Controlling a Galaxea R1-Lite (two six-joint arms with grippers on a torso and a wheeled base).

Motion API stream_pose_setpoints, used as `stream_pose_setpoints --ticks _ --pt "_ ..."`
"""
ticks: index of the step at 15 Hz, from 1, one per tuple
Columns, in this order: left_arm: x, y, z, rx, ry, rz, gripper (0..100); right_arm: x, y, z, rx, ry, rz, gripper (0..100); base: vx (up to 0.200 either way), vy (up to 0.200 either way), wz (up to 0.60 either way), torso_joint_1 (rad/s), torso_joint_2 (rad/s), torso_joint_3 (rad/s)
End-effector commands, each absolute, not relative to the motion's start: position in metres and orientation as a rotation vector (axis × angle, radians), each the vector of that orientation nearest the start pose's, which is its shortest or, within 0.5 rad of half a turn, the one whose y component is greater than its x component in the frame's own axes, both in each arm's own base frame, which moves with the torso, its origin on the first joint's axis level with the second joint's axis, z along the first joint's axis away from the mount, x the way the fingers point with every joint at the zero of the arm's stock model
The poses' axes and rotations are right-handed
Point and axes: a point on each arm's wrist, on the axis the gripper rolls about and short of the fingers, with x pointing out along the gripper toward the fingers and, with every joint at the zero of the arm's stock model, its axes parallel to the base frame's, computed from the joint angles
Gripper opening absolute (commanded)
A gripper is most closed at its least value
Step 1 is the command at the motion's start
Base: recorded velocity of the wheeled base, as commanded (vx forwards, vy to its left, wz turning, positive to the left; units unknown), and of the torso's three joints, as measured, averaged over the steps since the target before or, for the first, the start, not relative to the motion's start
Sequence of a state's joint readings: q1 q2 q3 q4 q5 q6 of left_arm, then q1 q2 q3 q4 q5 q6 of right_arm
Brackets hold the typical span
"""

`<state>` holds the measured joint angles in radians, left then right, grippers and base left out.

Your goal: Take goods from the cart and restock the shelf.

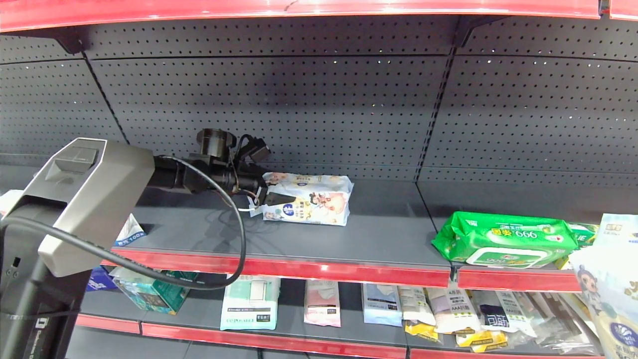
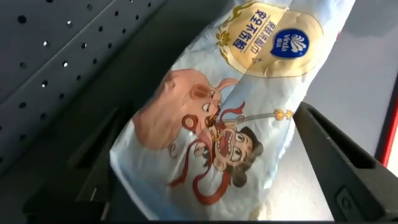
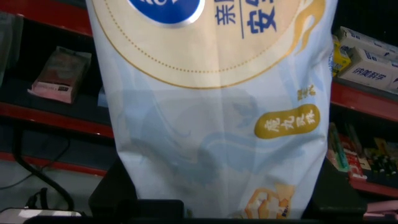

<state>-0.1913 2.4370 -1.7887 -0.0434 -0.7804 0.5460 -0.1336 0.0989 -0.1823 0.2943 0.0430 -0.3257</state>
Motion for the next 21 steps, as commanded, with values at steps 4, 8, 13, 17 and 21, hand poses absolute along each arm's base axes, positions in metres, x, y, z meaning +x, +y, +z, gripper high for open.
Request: stream_pose_setpoints --ticks 4,8,13,17,21 --pt "0.487 -0.113 0.097 0.302 0.337 -1.079 100 -0.030 0.005 0.098 -0.314 0.228 -0.052 0 0.000 0.000 0.00 0.000 0.00 0.000" --pt "0.489 -0.113 0.091 0.308 0.333 -1.096 100 -0.029 0.005 0.098 -0.314 0.236 -0.053 0 0.000 0.000 0.00 0.000 0.00 0.000" --pt "0.485 -0.112 0.089 0.297 0.373 -1.098 0 -0.028 0.005 0.099 -0.314 0.242 -0.052 0 0.000 0.000 0.00 0.000 0.00 0.000" --pt "0.471 -0.107 0.104 0.291 0.399 -1.109 0 -0.028 0.005 0.099 -0.313 0.250 -0.051 0 0.000 0.000 0.00 0.000 0.00 0.000" --pt "0.437 -0.081 0.110 0.354 0.413 -1.141 0 -0.028 0.005 0.099 -0.313 0.250 -0.051 0 0.000 0.000 0.00 0.000 0.00 0.000"
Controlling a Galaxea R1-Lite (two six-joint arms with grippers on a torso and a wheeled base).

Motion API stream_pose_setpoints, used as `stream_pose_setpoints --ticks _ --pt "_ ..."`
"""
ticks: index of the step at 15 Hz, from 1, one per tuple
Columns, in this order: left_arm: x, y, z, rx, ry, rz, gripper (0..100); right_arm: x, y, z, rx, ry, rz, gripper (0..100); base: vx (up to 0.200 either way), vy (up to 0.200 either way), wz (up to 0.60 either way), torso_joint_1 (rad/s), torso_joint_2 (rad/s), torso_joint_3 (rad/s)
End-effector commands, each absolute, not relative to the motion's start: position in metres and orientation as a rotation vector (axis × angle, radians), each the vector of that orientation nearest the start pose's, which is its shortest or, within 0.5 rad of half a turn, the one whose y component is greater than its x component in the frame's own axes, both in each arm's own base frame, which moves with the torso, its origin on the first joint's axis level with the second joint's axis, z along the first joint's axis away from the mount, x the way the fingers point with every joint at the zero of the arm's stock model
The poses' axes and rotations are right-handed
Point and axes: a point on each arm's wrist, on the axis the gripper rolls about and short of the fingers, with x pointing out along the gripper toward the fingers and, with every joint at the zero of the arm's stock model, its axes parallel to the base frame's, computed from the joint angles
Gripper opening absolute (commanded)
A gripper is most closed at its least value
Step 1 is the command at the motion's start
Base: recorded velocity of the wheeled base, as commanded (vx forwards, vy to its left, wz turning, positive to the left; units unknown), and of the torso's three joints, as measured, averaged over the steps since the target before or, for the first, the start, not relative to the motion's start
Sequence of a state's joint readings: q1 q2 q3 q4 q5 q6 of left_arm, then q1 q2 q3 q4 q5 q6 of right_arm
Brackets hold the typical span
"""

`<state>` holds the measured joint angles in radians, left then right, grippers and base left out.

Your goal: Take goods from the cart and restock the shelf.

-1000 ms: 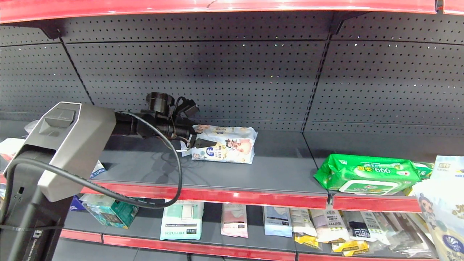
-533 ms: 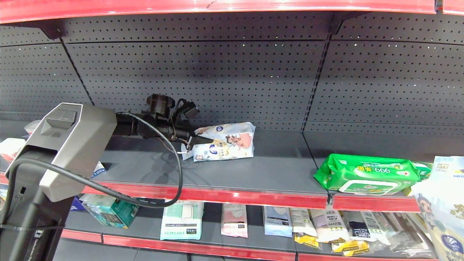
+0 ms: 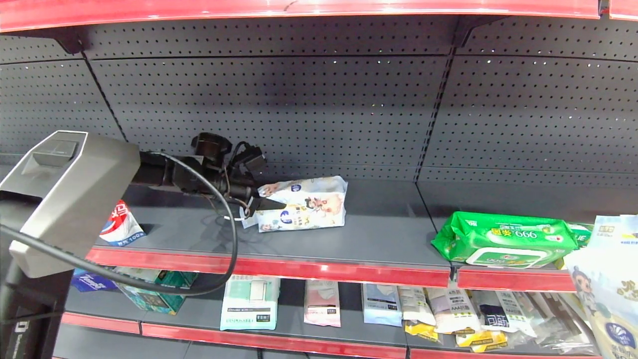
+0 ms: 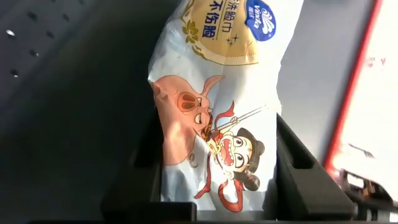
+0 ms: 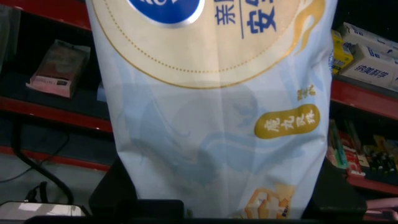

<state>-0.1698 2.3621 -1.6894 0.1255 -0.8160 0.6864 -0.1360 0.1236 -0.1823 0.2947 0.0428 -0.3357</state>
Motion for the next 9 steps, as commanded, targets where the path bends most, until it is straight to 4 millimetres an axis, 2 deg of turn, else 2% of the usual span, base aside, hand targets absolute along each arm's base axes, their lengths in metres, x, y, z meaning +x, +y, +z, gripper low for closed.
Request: stream_pose_setpoints --ticks 1,4,9 --pt "0.432 -0.077 0.110 0.366 0.410 -1.143 0 -0.027 0.005 0.099 -0.313 0.253 -0.050 0 0.000 0.000 0.00 0.000 0.00 0.000" --pt "0.422 -0.062 0.110 0.440 0.358 -1.175 0 -0.027 0.005 0.099 -0.312 0.255 -0.052 0 0.000 0.000 0.00 0.000 0.00 0.000" --pt "0.407 -0.061 0.105 0.450 0.354 -1.216 0 -0.027 0.005 0.099 -0.312 0.256 -0.051 0 0.000 0.000 0.00 0.000 0.00 0.000"
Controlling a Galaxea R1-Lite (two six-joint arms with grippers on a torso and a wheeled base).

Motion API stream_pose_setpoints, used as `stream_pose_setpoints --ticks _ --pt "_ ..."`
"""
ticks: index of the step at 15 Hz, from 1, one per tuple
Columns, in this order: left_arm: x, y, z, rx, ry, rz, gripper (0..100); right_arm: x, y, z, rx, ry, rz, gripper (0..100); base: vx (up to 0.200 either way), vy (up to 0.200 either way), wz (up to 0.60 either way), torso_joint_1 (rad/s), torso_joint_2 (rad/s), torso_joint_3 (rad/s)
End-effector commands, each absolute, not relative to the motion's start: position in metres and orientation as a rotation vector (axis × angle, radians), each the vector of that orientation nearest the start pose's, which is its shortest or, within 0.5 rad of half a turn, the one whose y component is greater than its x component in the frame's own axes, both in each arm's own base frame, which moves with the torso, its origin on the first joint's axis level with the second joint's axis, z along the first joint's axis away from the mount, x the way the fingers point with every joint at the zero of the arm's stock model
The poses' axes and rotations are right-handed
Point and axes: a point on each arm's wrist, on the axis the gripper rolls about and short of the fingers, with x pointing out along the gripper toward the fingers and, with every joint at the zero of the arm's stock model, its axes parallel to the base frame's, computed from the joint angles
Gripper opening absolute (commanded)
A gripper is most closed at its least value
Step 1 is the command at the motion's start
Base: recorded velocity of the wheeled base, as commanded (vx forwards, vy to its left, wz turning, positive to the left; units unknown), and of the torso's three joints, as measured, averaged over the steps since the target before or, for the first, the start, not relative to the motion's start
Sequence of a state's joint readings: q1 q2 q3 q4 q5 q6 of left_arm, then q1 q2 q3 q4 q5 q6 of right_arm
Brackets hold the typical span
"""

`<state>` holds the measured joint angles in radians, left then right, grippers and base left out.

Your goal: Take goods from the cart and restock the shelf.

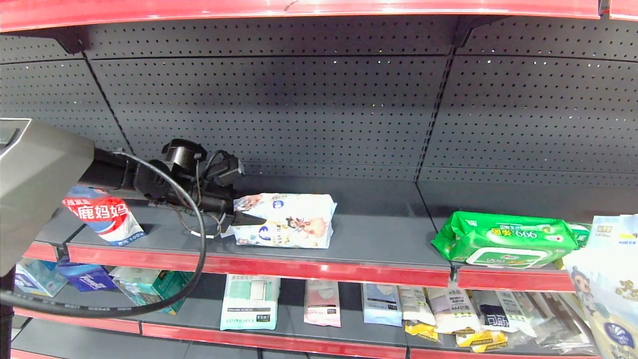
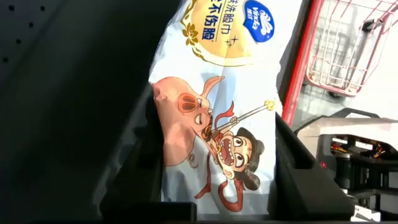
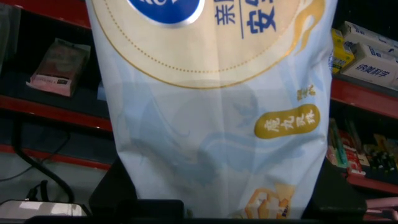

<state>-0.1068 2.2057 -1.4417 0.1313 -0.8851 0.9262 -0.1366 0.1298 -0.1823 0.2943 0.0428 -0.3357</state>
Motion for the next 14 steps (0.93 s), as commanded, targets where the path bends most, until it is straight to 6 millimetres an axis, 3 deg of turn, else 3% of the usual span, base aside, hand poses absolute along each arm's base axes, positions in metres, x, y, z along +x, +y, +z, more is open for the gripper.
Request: stream_pose_setpoints --ticks 1,9,14 --pt "0.406 -0.061 0.104 0.451 0.347 -1.228 0 -0.027 0.005 0.099 -0.312 0.255 -0.052 0 0.000 0.000 0.00 0.000 0.00 0.000" --pt "0.395 -0.045 0.085 0.458 0.372 -1.239 0 -0.026 0.005 0.099 -0.322 0.264 -0.049 0 0.000 0.000 0.00 0.000 0.00 0.000" --pt "0.393 -0.045 0.092 0.454 0.337 -1.255 0 -0.026 0.004 0.099 -0.324 0.270 -0.047 0 0.000 0.000 0.00 0.000 0.00 0.000"
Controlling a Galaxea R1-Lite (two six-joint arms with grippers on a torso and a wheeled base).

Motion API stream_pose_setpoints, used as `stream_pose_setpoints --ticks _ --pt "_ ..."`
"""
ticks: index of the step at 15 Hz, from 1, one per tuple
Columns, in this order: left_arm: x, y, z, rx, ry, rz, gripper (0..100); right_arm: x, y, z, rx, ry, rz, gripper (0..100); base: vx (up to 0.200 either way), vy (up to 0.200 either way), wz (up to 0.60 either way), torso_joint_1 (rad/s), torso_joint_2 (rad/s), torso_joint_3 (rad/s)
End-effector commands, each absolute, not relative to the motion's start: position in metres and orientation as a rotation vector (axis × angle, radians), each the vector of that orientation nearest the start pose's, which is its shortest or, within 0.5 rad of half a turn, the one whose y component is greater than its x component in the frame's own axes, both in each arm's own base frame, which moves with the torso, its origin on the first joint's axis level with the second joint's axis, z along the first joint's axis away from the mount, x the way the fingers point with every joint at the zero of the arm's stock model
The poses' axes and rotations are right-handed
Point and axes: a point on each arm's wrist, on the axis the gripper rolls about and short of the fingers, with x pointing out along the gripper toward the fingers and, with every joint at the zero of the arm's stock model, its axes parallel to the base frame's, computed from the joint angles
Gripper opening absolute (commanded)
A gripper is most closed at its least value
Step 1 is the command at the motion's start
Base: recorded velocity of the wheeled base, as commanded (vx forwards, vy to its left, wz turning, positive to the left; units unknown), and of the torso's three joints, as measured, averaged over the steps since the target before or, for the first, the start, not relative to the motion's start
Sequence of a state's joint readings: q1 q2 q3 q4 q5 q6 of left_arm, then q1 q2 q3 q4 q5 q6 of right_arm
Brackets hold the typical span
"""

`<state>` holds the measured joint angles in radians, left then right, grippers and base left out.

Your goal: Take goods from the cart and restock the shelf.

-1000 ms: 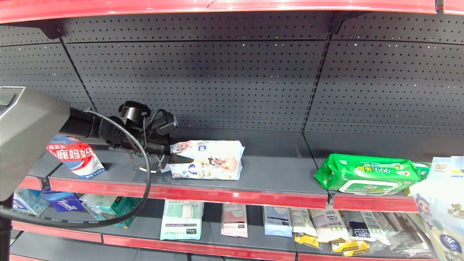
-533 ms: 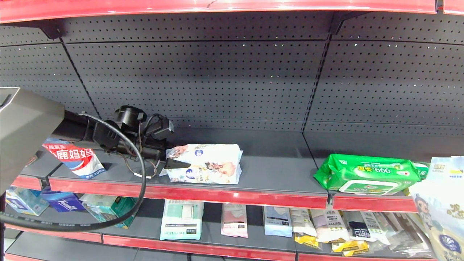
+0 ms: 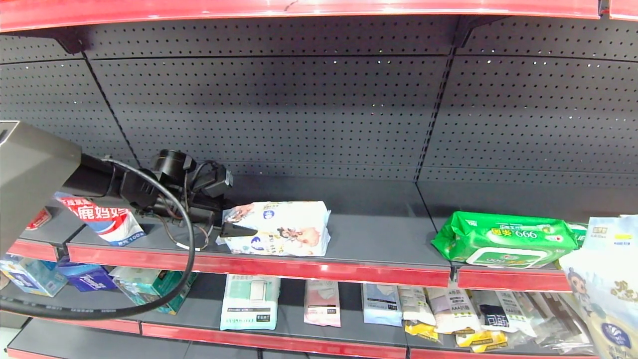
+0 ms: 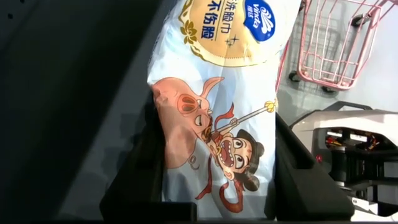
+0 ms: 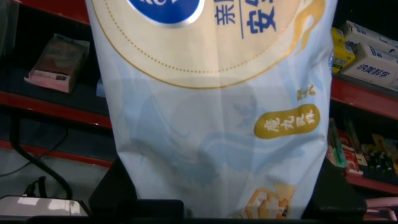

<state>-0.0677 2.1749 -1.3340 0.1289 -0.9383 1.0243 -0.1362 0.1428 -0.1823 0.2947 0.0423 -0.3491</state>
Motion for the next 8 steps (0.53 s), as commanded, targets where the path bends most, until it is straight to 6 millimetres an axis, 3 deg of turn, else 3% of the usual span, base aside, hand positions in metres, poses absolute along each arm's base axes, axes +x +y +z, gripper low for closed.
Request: stream_pose_setpoints --ticks 1,8 --pt "0.3914 -0.0453 0.0942 0.454 0.335 -1.258 0 -0.0255 0.0045 0.0993 -0.324 0.270 -0.047 0 0.000 0.000 0.00 0.000 0.00 0.000" --pt "0.3878 -0.0470 0.0935 0.463 0.326 -1.274 0 -0.0248 0.0044 0.0995 -0.324 0.278 -0.046 0 0.000 0.000 0.00 0.000 0.00 0.000"
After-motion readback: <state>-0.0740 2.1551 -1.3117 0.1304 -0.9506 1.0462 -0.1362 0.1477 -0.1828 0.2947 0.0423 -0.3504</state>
